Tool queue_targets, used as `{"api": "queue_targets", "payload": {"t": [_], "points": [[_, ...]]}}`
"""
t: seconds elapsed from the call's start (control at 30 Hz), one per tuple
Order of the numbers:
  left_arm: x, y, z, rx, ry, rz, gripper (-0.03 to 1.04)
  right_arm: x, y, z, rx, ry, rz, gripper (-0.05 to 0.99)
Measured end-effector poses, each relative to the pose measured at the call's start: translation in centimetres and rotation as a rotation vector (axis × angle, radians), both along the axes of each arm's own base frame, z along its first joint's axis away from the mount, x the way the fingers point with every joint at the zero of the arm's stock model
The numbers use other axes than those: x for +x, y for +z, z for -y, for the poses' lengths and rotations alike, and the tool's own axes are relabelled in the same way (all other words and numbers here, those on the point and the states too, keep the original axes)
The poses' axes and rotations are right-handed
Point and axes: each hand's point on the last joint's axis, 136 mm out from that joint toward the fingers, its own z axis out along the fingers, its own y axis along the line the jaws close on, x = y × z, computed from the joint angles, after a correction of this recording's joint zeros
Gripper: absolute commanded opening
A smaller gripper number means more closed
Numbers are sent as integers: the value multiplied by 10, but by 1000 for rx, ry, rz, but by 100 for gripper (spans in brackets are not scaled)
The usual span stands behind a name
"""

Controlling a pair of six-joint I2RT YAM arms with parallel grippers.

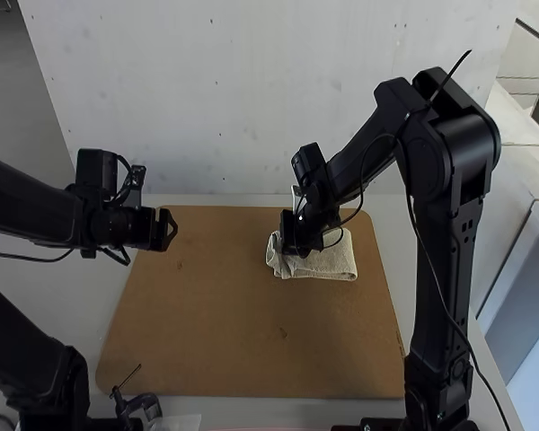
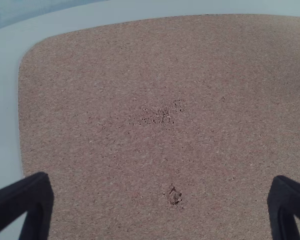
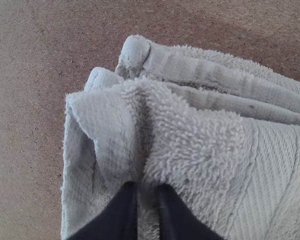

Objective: Fold the towel.

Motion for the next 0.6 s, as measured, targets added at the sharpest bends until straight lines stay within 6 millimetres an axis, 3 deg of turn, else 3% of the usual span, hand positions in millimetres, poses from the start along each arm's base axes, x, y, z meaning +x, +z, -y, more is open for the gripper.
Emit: {"api": "queue_targets", "payload": {"t": [0.2,0.3,0.6], "points": [[0,0,0,-2,-2,1,96,-6,-2,0,3,6,-31,12],[0,0,0,-2,-2,0,96,-7,-2,-1,6,9,-33,3],[0,0,0,-5,0,0,96,0,-16,-17,5,33,-36,3]]}}
